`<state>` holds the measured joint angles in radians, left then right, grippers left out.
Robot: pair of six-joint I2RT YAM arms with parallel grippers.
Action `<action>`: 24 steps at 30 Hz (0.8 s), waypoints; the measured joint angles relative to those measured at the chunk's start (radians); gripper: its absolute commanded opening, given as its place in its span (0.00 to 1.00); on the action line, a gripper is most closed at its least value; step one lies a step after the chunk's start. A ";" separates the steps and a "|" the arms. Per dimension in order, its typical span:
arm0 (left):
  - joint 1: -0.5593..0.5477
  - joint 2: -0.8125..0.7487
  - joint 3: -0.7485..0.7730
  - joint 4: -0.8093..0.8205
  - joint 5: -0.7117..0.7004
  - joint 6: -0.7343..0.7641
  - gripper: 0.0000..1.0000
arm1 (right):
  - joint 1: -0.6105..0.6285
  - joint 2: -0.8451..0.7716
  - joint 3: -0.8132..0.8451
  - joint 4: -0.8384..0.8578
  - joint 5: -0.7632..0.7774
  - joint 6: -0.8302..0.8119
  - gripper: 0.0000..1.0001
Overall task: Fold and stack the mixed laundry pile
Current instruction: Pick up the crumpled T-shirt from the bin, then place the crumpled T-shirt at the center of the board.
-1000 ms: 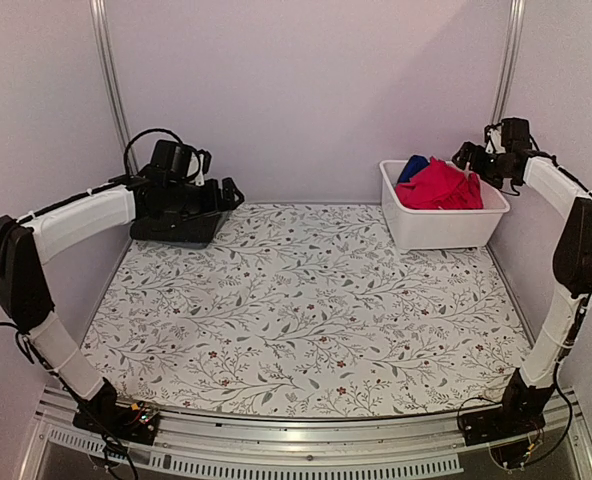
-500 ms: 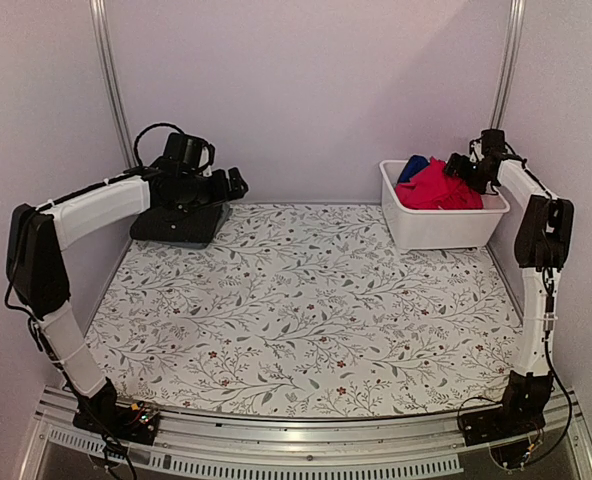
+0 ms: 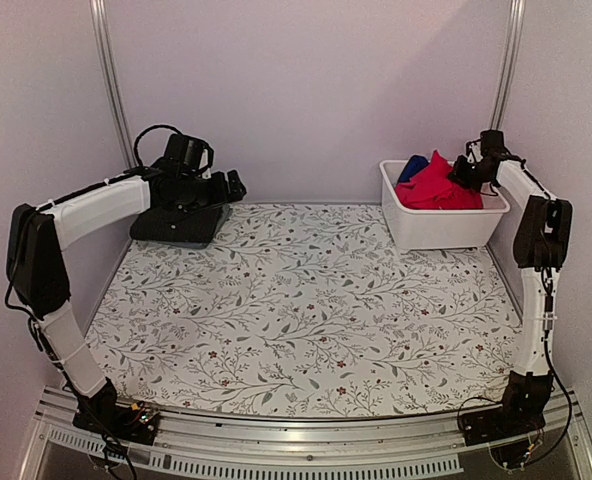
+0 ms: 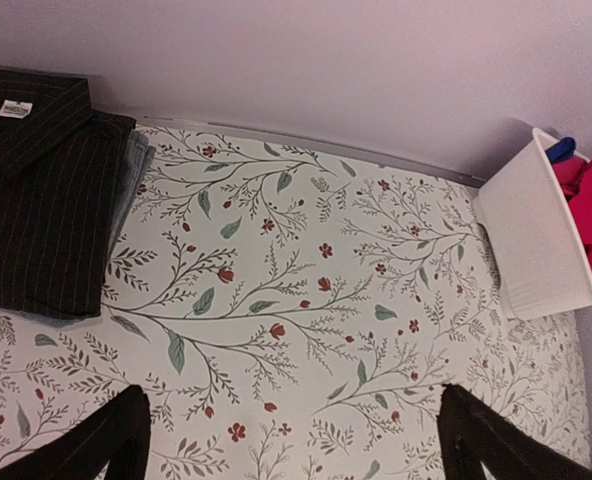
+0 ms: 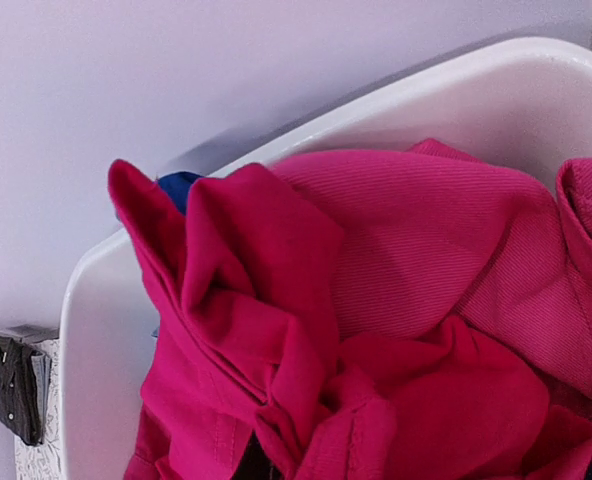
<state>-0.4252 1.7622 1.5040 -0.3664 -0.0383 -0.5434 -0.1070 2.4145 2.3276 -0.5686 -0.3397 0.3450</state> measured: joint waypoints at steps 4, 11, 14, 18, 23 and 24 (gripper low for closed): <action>0.000 0.000 0.000 -0.006 0.000 0.001 1.00 | 0.000 -0.059 -0.003 -0.009 -0.016 -0.002 0.00; 0.000 0.000 0.000 -0.011 -0.005 0.001 1.00 | 0.000 -0.203 -0.012 0.020 -0.064 -0.003 0.00; 0.000 0.000 0.000 -0.012 -0.011 0.001 1.00 | 0.000 -0.258 -0.012 0.052 -0.092 -0.003 0.00; 0.000 -0.004 -0.003 -0.012 -0.021 0.000 1.00 | 0.000 -0.301 -0.012 0.093 -0.138 0.003 0.00; 0.001 -0.029 -0.017 -0.012 -0.026 0.000 1.00 | 0.003 -0.341 -0.012 0.161 -0.226 0.058 0.00; 0.002 -0.037 -0.018 -0.012 -0.026 0.000 1.00 | 0.005 -0.348 -0.012 0.171 -0.240 0.067 0.00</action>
<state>-0.4232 1.7256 1.4860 -0.3782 -0.0647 -0.5430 -0.1020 2.0666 2.3154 -0.3981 -0.5797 0.4122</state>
